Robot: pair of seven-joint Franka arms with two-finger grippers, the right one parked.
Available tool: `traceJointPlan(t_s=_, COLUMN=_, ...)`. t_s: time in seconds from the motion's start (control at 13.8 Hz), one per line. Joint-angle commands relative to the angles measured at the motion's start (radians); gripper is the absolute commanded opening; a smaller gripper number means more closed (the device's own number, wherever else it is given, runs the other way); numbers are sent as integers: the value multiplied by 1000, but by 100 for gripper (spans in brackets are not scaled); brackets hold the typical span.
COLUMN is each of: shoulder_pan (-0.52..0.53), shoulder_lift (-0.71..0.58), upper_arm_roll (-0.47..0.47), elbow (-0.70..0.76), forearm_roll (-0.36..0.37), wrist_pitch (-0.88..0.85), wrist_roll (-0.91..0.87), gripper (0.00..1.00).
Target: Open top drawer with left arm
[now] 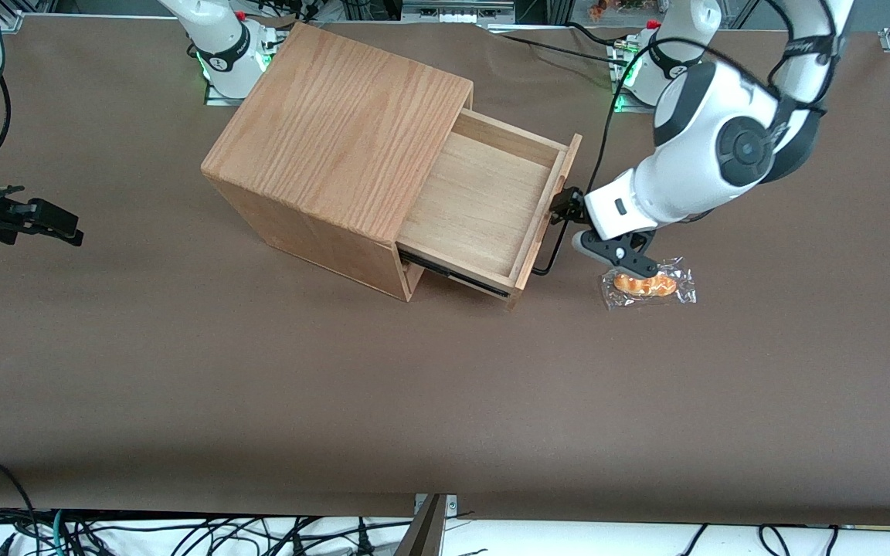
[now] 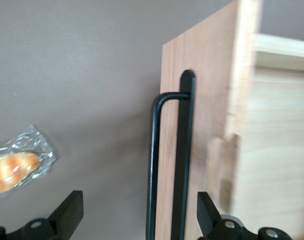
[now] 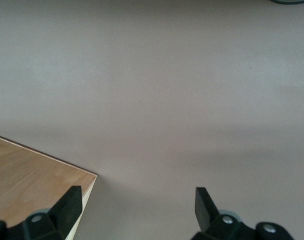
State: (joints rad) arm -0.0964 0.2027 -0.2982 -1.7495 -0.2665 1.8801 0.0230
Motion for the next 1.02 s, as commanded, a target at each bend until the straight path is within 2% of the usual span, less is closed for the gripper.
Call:
traceJointPlan(t_s=0.0, shoulder_pan=1, shoulder_lift=-98, upper_arm_roll=69, elbow=33, forearm_roll=4, wrist_pitch=-99, wrist_roll=-1, gripper=100)
traceJointPlan(t_s=0.22, shoulder_pan=0, shoulder_lift=-176, upper_arm_roll=160, elbow=24, forearm_roll=120, wrist_pitch=-105, wrist_roll=-2, gripper=100)
traceJointPlan(t_s=0.51, shoulder_pan=42, shoulder_lift=-241, upper_arm_roll=222, elbow=16, forearm_roll=292, wrist_pitch=-128, wrist_roll=-3, gripper=100)
traceJointPlan(t_s=0.58, shoulder_pan=72, shoulder_lift=-247, upper_arm_roll=220, elbow=27, forearm_roll=314, wrist_pitch=-157, wrist_roll=-6, gripper=100)
traceJointPlan(t_s=0.73, shoulder_pan=101, shoulder_lift=-243, upper_arm_roll=225, elbow=68, forearm_roll=309, wrist_pitch=-188, wrist_roll=-5, gripper=100)
traceJointPlan(t_s=0.94, shoulder_pan=107, shoulder_lift=-171, upper_arm_roll=225, elbow=198, forearm_roll=311, wrist_pitch=-292, wrist_roll=-5, gripper=100)
